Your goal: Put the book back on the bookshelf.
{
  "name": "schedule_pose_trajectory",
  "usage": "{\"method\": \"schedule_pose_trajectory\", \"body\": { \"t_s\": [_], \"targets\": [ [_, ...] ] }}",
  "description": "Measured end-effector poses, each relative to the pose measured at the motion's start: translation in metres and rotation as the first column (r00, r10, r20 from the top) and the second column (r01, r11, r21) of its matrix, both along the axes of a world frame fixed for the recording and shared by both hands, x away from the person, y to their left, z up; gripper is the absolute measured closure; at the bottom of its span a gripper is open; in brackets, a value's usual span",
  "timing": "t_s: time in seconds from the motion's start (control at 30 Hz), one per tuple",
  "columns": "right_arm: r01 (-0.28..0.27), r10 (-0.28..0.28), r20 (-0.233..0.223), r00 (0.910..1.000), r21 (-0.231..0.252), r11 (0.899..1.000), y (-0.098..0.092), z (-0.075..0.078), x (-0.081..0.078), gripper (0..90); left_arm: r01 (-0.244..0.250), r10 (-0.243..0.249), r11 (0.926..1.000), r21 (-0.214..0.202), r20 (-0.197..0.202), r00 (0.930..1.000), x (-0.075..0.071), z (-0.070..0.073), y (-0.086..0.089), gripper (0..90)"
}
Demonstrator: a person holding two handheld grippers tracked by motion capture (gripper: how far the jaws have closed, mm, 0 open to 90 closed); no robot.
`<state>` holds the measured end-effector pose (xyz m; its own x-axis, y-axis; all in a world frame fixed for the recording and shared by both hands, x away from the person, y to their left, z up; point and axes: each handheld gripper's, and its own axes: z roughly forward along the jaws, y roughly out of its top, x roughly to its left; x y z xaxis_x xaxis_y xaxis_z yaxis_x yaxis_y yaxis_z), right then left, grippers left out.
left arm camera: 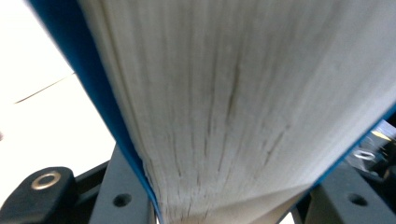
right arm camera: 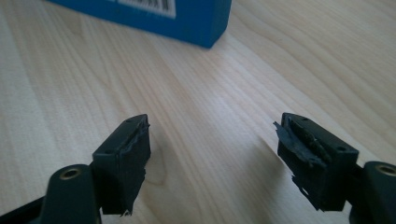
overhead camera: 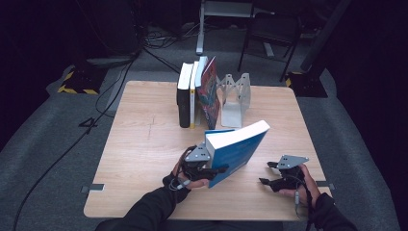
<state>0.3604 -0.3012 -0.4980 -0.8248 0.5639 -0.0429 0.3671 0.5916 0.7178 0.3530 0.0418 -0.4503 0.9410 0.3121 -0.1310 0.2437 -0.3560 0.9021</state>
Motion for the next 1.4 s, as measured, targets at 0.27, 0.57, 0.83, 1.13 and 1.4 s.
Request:
{"method": "schedule_pose_trajectory", "body": {
  "t_s": [0.27,0.57,0.83,1.13,1.4],
  "targets": [
    [-0.013,0.010,0.033,0.9994,0.086,0.996,-0.005,0.009,-0.001,26.3,0.058,-0.059,0.9977,0.035,0.016,0.9981,-0.003,0.004,-0.004,57.3],
    [-0.082,0.072,0.077,0.9944,0.137,0.987,0.016,0.026,0.004,26.8,0.052,-0.052,0.9980,0.036,0.001,0.9986,-0.003,0.003,0.011,57.8],
    [-0.170,0.144,0.131,0.9808,0.215,0.962,0.028,0.053,0.012,25.9,0.012,-0.015,0.9968,0.079,0.044,0.9989,-0.014,0.003,0.012,56.9],
    [-0.256,0.229,0.155,0.9610,0.185,0.949,0.047,0.057,0.010,27.7,-0.070,0.056,0.9755,0.209,0.074,0.9957,-0.025,-0.014,0.016,49.6],
    [-0.268,0.241,0.144,0.9599,0.219,0.938,0.036,0.059,0.005,39.8,-0.167,0.151,0.9596,0.226,0.085,0.9848,-0.026,-0.019,0.029,43.4]
  ]
}}
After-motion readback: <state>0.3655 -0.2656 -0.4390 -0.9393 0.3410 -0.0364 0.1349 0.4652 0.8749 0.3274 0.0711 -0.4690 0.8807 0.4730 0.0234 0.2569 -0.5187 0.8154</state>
